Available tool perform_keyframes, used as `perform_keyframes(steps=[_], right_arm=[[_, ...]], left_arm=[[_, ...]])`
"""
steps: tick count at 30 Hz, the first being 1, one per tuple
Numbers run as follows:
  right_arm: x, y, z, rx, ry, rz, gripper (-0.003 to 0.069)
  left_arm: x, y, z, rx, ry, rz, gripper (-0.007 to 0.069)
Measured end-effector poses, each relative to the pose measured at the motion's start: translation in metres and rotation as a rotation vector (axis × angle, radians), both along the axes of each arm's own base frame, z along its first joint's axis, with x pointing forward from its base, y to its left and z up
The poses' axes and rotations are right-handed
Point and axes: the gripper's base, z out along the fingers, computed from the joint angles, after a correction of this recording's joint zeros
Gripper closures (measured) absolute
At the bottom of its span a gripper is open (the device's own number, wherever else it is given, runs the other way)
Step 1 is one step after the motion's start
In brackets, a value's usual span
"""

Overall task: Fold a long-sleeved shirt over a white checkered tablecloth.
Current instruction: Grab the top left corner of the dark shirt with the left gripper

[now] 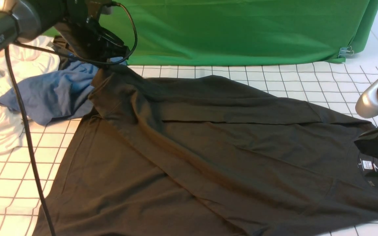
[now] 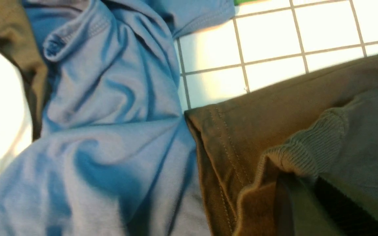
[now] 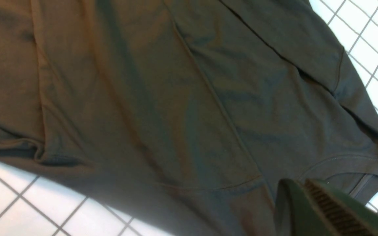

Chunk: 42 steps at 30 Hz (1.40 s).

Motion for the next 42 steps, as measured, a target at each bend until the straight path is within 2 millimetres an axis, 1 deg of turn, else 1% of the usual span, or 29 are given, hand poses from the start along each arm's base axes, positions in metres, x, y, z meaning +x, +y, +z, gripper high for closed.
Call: perform_keyframes(steps=[5,7,11,15,19,26,28,30,32,33,34,36,38,40,41,42], right_arm=[[0.0,0.0,0.0,0.001,0.0,-0.001,0.0575],[0.0,0.0,0.0,0.001,0.0,-0.001,0.0575],[0.0,0.0,0.0,0.001,0.0,-0.002,0.0575],[0.0,0.0,0.0,0.001,0.0,-0.002,0.0575],[0.0,0.0,0.0,0.001,0.0,-0.002,0.0575],[0.0,0.0,0.0,0.001,0.0,-0.002,0.0575],[0.0,0.0,0.0,0.001,0.0,-0.002,0.0575],[0.0,0.0,0.0,0.001,0.0,-0.002,0.0575],[0.0,0.0,0.0,0.001,0.0,-0.002,0.0575],[0.0,0.0,0.0,0.001,0.0,-0.002,0.0575],[0.0,0.0,0.0,0.001,0.0,-0.002,0.0575],[0.0,0.0,0.0,0.001,0.0,-0.002,0.0575],[0.0,0.0,0.0,0.001,0.0,-0.002,0.0575],[0.0,0.0,0.0,0.002,0.002,-0.003,0.0575],[0.0,0.0,0.0,0.004,0.002,-0.005,0.0573],[0.0,0.0,0.0,0.004,0.002,-0.006,0.0571]], left_arm=[[0.0,0.001,0.001,0.014,0.005,-0.009,0.0615],[0.0,-0.001,0.005,0.017,-0.008,-0.018,0.0615],[0.003,-0.004,0.023,-0.006,-0.057,-0.022,0.0613],[0.004,-0.006,0.048,-0.032,-0.1,-0.026,0.0613],[0.0,-0.007,0.064,-0.052,-0.083,-0.03,0.0612],[-0.009,-0.01,0.081,-0.086,-0.057,-0.038,0.0605],[-0.015,-0.01,0.09,-0.102,-0.061,-0.033,0.06],[-0.024,-0.009,0.105,-0.113,-0.083,-0.026,0.0594],[-0.029,-0.009,0.111,-0.115,-0.089,-0.024,0.0592],[-0.037,-0.008,0.121,-0.119,-0.099,-0.022,0.059],[-0.04,-0.008,0.124,-0.12,-0.104,-0.021,0.059],[-0.052,-0.006,0.131,-0.121,-0.101,-0.019,0.0587],[-0.062,-0.005,0.132,-0.118,-0.083,-0.014,0.0585],[-0.066,-0.004,0.126,-0.11,-0.054,-0.009,0.0582],[-0.07,-0.003,0.121,-0.101,-0.025,-0.002,0.058],[-0.072,-0.002,0.112,-0.088,0.014,0.002,0.0577]])
